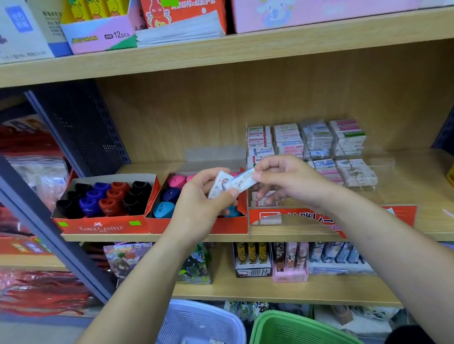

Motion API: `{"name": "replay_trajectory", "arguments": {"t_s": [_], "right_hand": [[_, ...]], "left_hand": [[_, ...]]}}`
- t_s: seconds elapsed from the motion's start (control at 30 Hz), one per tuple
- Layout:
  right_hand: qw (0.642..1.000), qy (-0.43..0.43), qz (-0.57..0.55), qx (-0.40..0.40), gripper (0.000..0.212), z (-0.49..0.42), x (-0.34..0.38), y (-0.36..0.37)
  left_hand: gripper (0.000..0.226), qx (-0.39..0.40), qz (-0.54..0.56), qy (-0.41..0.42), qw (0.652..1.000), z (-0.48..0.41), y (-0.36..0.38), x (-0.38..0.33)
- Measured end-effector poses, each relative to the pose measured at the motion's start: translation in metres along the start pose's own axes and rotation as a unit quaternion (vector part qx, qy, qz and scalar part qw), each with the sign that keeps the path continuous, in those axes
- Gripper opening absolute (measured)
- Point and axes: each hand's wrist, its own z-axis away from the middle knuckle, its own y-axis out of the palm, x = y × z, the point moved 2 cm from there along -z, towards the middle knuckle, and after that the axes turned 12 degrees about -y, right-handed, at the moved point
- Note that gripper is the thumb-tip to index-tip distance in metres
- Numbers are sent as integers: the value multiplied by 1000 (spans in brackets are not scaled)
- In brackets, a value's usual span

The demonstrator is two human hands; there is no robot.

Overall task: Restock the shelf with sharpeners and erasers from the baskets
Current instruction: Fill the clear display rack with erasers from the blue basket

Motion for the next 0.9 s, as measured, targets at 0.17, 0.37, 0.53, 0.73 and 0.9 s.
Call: {"name": "replay_trajectory", "arguments": {"t_s": [0.17, 0.37, 0.53, 0.73, 0.9], "right_hand": [[1000, -26, -16, 0, 23, 2, 5, -3], [999, -31, 6, 10, 16, 10, 4, -5], [999, -18, -22, -19, 11, 24, -8, -10], [995, -25, -56, -77, 12, 42, -11, -30], [992, -14, -90, -83, 14, 51, -12, -41]], "left_hand": [[25, -26, -31, 0, 999, -4, 3, 0], [29, -29, -30, -18, 999, -7, 10, 3], [26, -31, -47, -26, 998, -5, 16, 5], [17, -32, -53, -30, 998, -6, 23, 1], [17, -33, -59, -38, 997, -10, 28, -4]]}}
